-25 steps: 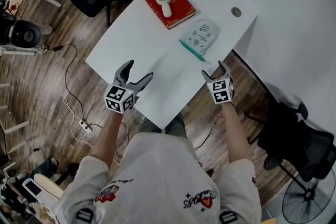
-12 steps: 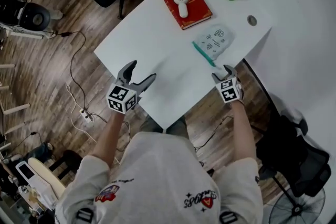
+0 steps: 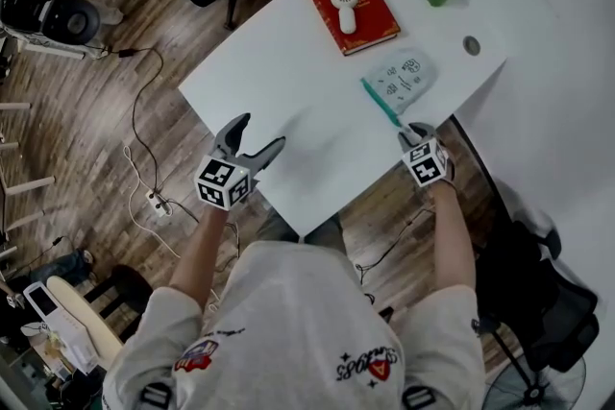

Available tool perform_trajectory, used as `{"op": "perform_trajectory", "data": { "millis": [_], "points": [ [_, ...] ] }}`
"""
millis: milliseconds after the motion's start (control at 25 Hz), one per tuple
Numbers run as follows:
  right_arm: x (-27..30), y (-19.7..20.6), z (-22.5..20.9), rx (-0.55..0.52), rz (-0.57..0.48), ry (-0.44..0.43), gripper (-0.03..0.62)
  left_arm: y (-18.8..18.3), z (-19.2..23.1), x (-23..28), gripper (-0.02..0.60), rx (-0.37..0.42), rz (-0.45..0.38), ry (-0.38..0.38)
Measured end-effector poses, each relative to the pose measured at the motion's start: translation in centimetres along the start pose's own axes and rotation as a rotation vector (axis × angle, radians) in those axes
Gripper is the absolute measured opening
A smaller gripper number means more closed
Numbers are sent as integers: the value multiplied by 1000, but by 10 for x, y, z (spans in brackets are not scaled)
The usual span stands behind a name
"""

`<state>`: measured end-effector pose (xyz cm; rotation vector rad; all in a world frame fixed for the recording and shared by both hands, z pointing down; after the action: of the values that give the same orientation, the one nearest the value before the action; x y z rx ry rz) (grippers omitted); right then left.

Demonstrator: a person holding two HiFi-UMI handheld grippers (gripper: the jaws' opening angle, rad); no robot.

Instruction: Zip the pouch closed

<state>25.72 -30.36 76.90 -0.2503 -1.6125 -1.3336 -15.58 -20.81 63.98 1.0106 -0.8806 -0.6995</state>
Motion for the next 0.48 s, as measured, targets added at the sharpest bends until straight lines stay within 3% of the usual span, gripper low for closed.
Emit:
{"op": "perform_trajectory", "data": {
  "millis": [200,480],
  "points": [
    [2,-6,3,-17,17,-21,132,0,-1,-5,405,-6,-4,-5],
    [7,-3,9,21,33,-40,27,-1,-2,-6,405,-7,-5,0]
  ]
}}
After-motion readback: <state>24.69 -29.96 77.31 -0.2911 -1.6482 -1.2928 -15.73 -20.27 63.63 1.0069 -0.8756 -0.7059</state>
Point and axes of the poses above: the fingertips, and each gripper's own axes: x forward along the fingers, z to its left, y out of its underside, the point moved 9 cm from there along -x, backward along the fingers, and after that the axes turned 12 degrees about -z, right-handed, at the moved point
